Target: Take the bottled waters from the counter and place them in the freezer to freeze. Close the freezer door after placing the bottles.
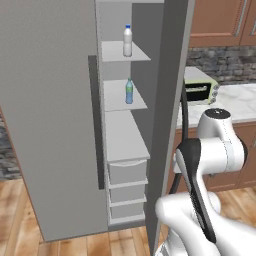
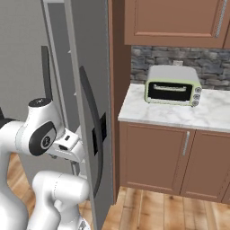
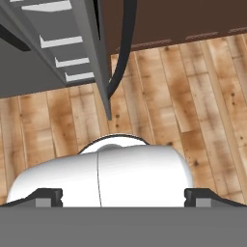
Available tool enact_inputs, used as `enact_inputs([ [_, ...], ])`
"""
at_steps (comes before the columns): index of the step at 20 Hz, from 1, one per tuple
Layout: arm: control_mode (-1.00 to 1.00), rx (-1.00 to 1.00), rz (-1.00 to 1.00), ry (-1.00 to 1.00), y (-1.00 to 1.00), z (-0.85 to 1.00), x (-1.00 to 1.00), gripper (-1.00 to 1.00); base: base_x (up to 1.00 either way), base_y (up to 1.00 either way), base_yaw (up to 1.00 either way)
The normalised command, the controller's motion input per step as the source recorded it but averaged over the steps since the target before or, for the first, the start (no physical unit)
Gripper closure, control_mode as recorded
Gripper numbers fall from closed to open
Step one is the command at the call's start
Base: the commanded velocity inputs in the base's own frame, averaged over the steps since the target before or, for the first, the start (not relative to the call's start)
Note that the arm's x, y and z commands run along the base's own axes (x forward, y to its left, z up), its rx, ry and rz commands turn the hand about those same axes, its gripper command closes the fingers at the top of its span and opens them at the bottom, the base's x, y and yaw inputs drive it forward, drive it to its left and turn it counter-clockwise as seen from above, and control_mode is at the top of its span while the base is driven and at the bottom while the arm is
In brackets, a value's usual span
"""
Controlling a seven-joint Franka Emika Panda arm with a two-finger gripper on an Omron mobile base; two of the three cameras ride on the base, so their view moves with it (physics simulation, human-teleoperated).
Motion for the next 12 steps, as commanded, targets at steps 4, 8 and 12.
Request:
enact_inputs([
  [4,1.0,0.0,0.0,0.0,0.0,0.0,0.0,-1.0,0.0,0.0,0.0],
  [8,1.0,0.0,0.0,0.0,0.0,0.0,0.0,-1.0,0.0,0.0,0.0],
  [12,-1.0,0.02,0.06,0.0,-0.15,0.0,0.2,-1.0,0.0,0.0,0.0],
])
